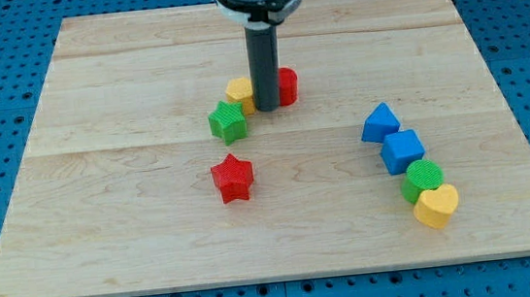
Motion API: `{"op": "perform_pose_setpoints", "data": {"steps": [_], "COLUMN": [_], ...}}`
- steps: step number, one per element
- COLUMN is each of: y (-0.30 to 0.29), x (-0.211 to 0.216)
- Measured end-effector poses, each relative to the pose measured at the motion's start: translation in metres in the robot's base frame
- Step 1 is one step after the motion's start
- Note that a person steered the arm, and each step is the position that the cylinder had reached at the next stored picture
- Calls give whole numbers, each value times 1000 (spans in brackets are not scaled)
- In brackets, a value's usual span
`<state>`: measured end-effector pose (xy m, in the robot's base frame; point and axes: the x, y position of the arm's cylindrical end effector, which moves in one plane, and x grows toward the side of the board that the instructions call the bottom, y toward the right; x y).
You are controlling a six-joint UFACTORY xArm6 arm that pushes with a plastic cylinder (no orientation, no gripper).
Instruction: Move the red circle above the blue triangle
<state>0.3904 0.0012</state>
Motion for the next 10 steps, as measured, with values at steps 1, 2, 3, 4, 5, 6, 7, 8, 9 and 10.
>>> {"op": "perform_pose_setpoints", "data": {"steps": [1, 2, 3, 4, 5, 6, 7, 8, 9, 10], "y": [0, -8, 3, 30, 54, 78, 92, 93, 104, 105], "x": [-22, -46, -47, -47, -46, -39, -30, -30, -30, -30]}}
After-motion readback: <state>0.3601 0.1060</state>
